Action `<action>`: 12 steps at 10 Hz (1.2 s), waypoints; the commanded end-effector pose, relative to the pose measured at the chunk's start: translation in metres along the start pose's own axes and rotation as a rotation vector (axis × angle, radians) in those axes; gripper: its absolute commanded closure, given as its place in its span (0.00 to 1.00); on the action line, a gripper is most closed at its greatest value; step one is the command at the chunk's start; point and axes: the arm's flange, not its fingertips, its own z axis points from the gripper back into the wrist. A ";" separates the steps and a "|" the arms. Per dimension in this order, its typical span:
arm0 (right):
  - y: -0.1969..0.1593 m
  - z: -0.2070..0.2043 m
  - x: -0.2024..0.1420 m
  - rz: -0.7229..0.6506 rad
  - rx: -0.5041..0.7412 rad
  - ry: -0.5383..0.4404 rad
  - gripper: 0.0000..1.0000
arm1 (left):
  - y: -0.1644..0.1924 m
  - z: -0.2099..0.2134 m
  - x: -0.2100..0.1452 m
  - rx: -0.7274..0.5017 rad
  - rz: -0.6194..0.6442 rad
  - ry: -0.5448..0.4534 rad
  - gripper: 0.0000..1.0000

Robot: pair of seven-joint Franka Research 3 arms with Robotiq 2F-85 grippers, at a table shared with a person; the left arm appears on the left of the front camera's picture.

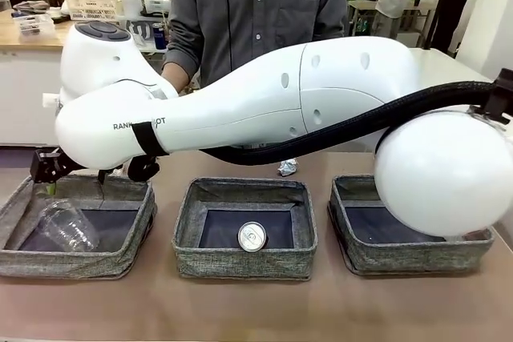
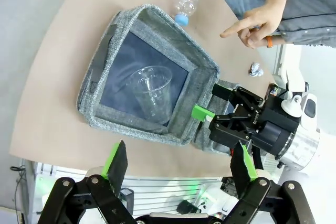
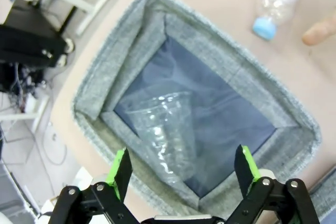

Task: Sort the waste into the appropriate baskets.
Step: Place the picked waste into the Fabric basket indicated by the person.

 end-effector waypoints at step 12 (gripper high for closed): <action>-0.158 0.250 -0.186 -0.731 -0.001 -0.040 0.00 | -0.102 -0.128 -0.061 -0.491 -0.127 0.313 0.00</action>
